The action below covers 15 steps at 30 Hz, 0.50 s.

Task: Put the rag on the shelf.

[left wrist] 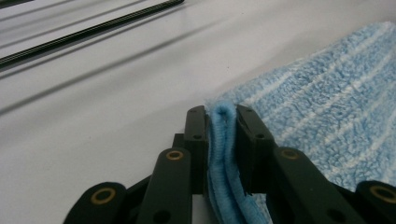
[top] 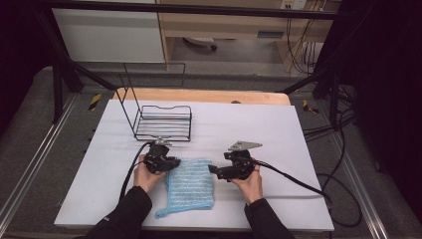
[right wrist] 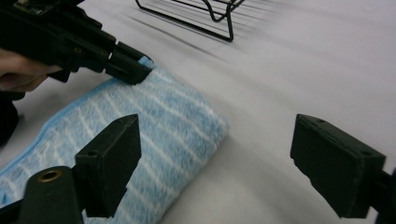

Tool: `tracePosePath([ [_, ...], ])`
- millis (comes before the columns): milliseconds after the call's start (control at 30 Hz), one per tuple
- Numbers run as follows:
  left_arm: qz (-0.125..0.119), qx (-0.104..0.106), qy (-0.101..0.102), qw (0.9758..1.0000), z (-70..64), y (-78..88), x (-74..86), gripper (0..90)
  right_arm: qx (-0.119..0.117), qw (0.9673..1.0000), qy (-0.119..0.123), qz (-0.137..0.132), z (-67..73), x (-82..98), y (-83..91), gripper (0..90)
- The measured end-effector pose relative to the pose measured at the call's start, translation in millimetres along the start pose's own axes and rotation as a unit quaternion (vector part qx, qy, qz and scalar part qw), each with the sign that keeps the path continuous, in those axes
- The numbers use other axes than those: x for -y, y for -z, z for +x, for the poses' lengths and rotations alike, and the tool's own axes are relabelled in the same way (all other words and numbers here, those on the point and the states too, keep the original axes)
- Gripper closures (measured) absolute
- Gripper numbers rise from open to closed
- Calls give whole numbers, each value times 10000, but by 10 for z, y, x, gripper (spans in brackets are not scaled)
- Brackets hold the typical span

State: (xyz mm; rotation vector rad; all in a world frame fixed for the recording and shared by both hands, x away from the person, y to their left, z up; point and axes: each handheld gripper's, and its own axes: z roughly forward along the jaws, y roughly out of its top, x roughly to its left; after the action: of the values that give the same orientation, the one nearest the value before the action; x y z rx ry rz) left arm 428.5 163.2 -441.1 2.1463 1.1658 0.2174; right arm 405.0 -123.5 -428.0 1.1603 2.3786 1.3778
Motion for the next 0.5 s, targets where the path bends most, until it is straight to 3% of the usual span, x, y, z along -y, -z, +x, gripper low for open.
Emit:
tracePosePath([
  [100,-17,1,3,10000,-1,-1,5,754,73,10000,-27,58,1,-66,-150,248],
  [233,-38,2,-27,10000,0,-4,9,753,138,9995,-258,116,-56,-66,-294,359],
  [267,-42,7,-20,10000,0,-4,10,753,211,9994,-207,174,-77,-49,-327,386],
  [500,-73,-3,-35,10000,-3,-6,17,751,202,9989,-260,342,-72,7,-392,550],
])
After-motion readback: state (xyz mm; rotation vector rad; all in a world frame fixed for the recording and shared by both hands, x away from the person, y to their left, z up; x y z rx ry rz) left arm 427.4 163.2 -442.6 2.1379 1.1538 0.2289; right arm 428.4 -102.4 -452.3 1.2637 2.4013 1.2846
